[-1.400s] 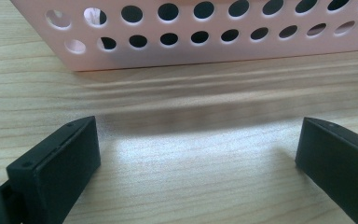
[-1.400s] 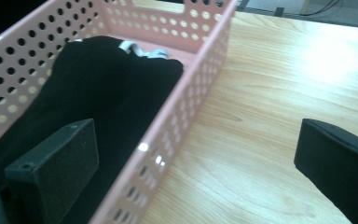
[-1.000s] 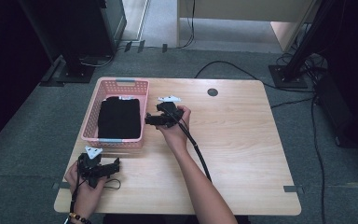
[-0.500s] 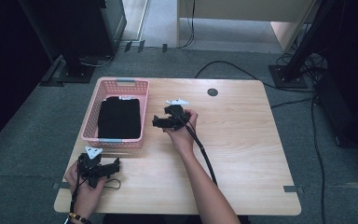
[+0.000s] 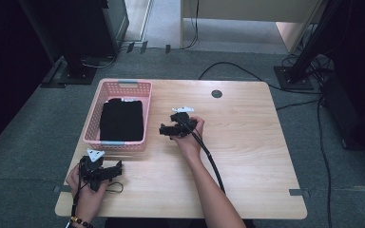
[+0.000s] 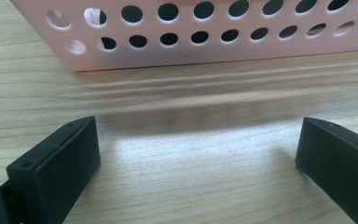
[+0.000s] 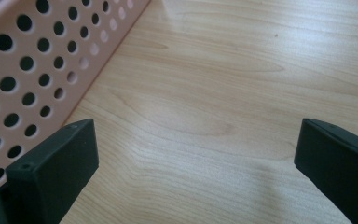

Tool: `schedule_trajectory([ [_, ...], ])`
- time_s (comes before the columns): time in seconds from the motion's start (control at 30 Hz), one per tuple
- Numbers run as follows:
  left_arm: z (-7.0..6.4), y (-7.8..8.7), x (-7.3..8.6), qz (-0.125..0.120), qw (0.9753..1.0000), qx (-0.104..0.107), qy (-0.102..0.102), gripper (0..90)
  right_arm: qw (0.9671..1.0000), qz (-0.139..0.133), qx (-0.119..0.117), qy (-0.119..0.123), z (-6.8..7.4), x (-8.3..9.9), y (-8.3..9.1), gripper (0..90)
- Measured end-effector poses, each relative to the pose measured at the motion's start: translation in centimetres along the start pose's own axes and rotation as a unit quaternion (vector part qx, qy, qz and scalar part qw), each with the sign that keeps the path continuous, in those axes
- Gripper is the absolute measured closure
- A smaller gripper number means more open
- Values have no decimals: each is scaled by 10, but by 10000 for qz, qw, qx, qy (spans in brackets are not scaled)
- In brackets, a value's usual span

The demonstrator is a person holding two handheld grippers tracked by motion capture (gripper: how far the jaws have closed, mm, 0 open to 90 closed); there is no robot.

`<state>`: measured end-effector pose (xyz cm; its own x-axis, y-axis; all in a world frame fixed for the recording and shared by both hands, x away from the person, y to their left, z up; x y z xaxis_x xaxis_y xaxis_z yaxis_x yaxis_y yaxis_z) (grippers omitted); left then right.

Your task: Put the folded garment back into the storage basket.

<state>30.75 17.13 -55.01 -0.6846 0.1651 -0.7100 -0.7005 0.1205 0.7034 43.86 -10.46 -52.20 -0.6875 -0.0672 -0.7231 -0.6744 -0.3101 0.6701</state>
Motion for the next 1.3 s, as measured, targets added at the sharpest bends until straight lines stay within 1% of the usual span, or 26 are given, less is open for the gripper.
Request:
schedule_trajectory([
  [0.17,0,0,0,-2,10000,1,3,0,9999,112,-11,-32,-4,6,-3,0],
  [0.23,0,0,0,1,10000,-1,-2,0,9999,134,26,6,-6,9,-4,0],
  [0.3,0,0,0,-4,10000,-1,4,0,9998,197,73,-17,-8,12,-6,0],
  [0.4,0,0,0,-2,10000,0,0,0,9995,227,220,95,-11,17,-8,0],
  [0.53,0,0,0,2,10000,0,-4,0,9990,240,353,166,-16,24,-11,0],
  [0.63,0,0,0,4,10000,0,-6,0,9985,117,460,268,-20,28,-11,0],
  [0.7,0,0,0,2,10000,0,-5,0,9980,110,517,341,-21,29,-10,0],
  [1.0,0,0,0,3,10000,1,-6,0,9979,95,593,254,-25,32,-7,0],
  [1.07,0,0,0,3,10000,-1,-6,0,9977,103,623,243,-27,34,-4,0],
  [1.13,0,0,0,3,10000,0,-7,0,9978,101,606,258,-28,34,-4,0],
  [1.3,0,0,0,9,10000,1,-9,0,9975,93,678,179,-34,37,1,0],
])
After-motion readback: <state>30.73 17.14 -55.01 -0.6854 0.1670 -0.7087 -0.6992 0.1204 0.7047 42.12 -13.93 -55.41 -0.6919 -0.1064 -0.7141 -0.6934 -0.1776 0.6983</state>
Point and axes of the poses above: each handheld gripper's, and its own axes: y roughly backward along the jaws, x roughly out of its underside, z roughly to its left, the point moved 4 cm from there along -y, roughly forward along the jaws, and after that the axes turned 2 degrees about -y, right-handed, at the moved point
